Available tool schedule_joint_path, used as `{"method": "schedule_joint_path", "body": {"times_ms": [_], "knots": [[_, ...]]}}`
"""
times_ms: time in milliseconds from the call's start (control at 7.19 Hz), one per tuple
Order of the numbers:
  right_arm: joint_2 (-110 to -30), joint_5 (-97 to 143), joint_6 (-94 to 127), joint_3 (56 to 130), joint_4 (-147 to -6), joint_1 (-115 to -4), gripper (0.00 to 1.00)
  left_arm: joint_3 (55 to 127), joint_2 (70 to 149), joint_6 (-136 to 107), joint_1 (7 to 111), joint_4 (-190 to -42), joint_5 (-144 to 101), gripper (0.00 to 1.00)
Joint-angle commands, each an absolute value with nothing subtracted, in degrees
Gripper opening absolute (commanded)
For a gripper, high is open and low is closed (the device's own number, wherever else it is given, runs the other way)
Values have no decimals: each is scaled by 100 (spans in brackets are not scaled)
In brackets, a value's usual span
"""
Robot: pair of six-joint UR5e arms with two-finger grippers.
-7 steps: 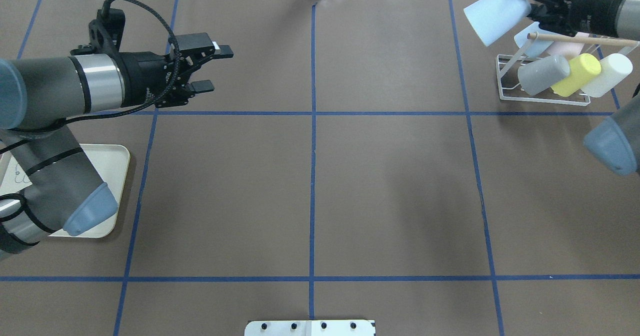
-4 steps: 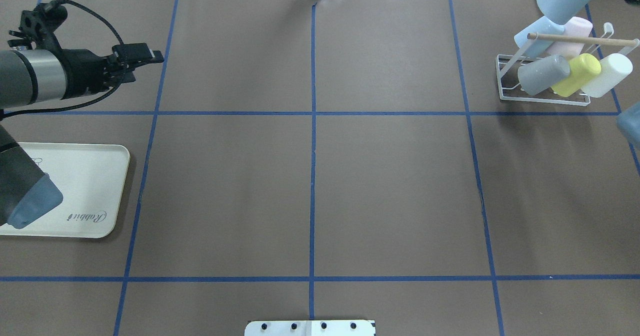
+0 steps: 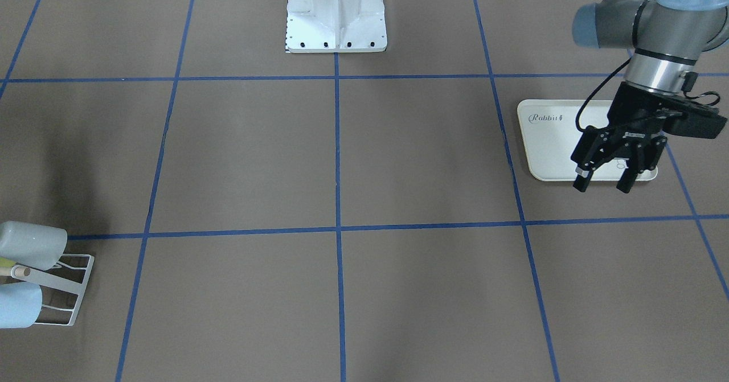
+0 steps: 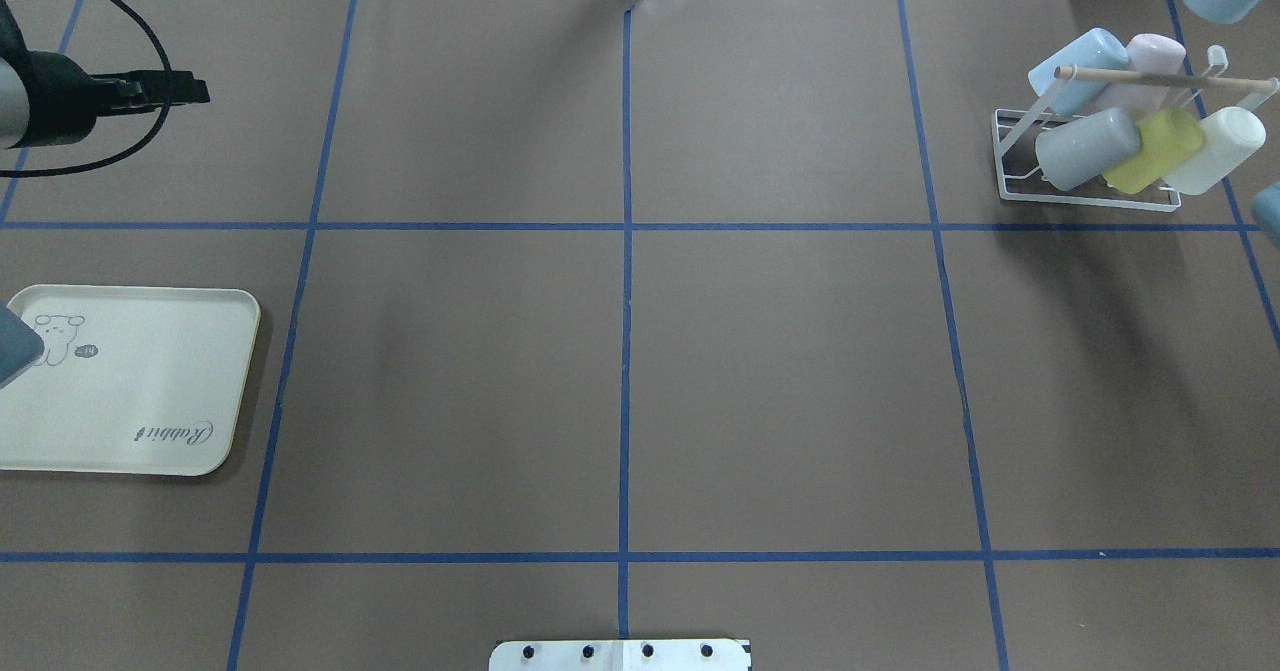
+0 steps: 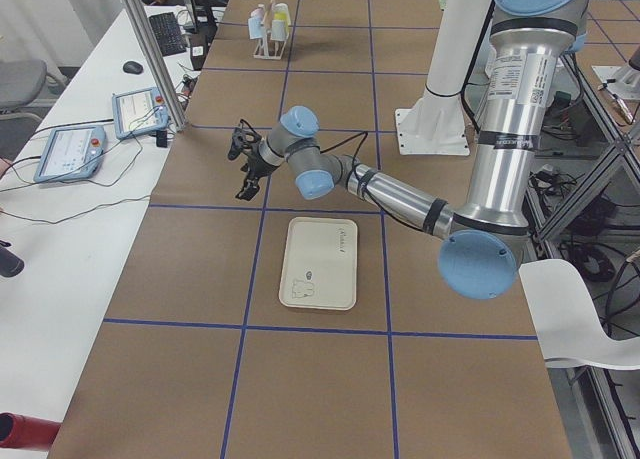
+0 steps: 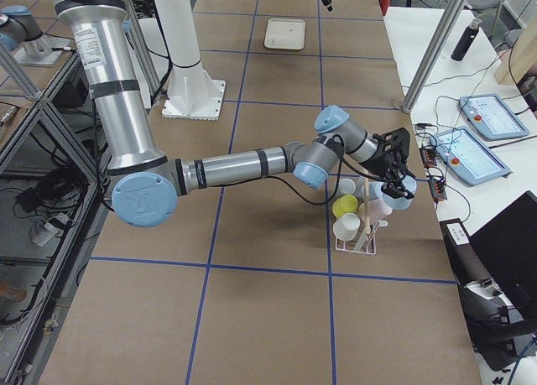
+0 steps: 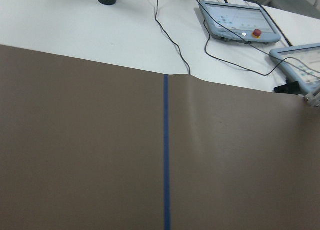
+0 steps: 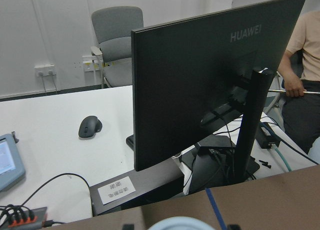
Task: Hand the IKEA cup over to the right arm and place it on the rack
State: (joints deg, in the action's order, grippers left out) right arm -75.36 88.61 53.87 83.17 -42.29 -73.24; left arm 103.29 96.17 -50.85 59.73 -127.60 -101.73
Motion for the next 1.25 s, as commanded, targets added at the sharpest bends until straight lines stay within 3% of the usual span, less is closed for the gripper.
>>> {"method": "schedule_joint_path", "body": {"times_ms": [0,1112], "knots": [[-7505,8701,5405,7893,-4035,-7339,0,10345,9475,-4395,6135,-12525,-10178,100],[-8015,8710,5669,7805,-3517,-6996,0,10406,9457,-4412,6135,-12516,-10178,100]]}}
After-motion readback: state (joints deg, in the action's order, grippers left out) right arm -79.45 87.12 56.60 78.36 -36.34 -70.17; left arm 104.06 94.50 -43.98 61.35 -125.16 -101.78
